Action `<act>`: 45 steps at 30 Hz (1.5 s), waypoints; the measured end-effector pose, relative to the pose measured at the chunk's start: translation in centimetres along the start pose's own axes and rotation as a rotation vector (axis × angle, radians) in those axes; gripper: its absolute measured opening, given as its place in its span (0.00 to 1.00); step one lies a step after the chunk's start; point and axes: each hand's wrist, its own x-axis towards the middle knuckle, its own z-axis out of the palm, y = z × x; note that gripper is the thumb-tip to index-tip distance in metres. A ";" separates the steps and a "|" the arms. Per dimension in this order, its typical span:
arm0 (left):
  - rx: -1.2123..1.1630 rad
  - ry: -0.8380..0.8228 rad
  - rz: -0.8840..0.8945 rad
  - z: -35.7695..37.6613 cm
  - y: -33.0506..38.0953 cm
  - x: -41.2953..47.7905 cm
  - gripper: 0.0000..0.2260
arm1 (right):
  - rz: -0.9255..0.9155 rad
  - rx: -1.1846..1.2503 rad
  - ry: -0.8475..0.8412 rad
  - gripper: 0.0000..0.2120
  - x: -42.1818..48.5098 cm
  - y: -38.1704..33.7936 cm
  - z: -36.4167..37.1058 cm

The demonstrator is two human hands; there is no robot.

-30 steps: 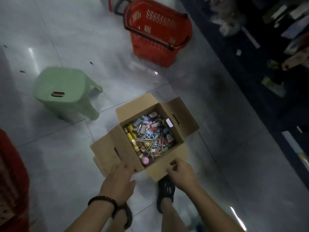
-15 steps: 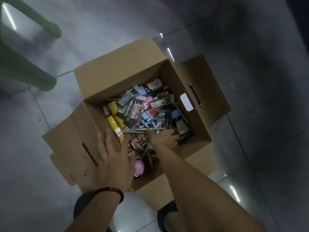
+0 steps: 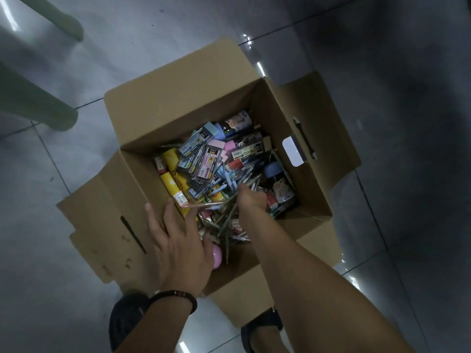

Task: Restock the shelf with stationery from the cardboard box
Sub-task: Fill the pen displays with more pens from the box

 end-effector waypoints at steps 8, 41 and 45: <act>-0.127 0.014 -0.012 -1.0 0.2 -0.1 0.28 | -0.070 -0.023 -0.150 0.21 -0.5 0.9 -0.8; -1.908 0.280 -0.271 -67.7 -0.2 -35.1 0.20 | -1.241 -0.903 -0.892 0.03 -82.8 -10.5 -21.1; -2.070 0.426 -0.355 -70.3 -3.2 -43.6 0.10 | -1.634 -1.249 -0.776 0.13 -90.8 -3.9 -21.6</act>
